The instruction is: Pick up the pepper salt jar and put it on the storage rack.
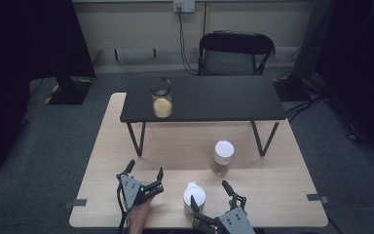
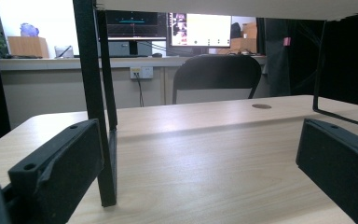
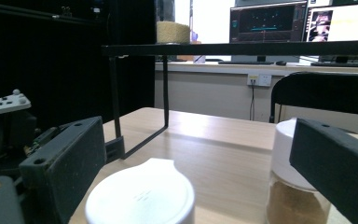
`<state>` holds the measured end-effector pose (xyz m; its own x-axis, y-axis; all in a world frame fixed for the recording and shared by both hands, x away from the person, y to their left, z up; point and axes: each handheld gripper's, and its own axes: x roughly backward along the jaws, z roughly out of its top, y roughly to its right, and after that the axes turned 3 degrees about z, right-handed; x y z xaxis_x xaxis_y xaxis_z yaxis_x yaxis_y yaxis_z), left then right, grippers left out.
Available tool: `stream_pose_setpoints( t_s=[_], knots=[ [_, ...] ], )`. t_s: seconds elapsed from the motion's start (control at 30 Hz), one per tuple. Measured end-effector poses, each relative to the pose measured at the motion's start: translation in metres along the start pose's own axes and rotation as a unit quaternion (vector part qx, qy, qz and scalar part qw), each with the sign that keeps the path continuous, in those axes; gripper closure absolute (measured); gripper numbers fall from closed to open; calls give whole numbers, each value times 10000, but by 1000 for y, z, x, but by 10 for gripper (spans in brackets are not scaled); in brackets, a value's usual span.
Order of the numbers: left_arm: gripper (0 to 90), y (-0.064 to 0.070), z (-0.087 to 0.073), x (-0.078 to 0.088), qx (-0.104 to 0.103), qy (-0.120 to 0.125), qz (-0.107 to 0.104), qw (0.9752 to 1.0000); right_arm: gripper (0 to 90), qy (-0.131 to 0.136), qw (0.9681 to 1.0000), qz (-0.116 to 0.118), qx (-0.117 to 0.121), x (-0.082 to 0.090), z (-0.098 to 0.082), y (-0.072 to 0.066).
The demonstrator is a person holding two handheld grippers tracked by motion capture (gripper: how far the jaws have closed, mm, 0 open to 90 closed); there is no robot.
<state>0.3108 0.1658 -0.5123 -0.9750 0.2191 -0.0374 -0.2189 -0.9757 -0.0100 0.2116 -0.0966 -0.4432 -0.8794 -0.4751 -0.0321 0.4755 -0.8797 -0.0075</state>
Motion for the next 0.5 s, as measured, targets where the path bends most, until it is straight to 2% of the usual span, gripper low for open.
stream_pose_setpoints(
  t_s=[0.5],
  knots=[
    [1,0,0,0,-6,-5,12,10000,49,-145,9999,33,-28,-1,-12,-8]
  ],
)
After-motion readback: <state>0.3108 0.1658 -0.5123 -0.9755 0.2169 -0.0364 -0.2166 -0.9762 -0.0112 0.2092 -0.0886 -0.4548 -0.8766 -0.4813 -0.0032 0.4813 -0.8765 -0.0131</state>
